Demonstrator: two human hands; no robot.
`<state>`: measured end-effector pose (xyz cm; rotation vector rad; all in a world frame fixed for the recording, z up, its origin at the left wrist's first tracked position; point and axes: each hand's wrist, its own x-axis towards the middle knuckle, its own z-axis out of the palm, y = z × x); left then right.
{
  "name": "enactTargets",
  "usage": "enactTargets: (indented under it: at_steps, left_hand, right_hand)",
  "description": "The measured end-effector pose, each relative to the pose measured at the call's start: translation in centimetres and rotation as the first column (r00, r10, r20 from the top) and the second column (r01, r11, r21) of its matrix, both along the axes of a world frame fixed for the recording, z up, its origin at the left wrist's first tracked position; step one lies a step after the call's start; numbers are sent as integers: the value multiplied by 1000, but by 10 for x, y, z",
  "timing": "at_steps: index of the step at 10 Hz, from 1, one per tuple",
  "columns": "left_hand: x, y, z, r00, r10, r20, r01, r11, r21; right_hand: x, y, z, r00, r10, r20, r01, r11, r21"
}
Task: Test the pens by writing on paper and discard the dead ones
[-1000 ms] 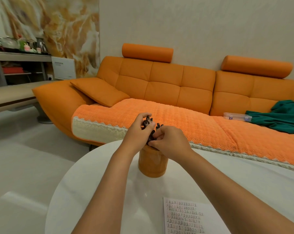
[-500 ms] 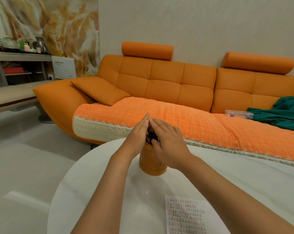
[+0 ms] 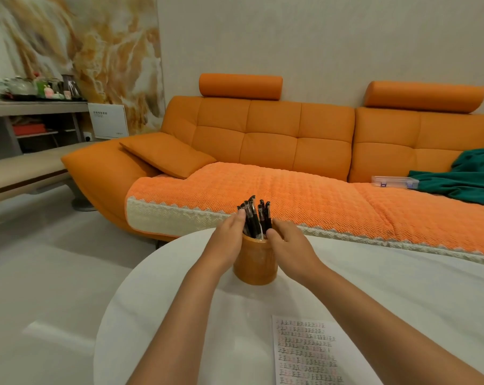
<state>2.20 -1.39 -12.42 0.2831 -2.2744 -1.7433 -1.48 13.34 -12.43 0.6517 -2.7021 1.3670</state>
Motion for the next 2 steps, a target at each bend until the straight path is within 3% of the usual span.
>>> enactTargets:
  at_steps: [2]
  left_hand:
    - [8, 0, -1, 998, 68, 2, -68, 997, -37]
  right_hand:
    - [4, 18, 4, 998, 8, 68, -9, 1000, 23]
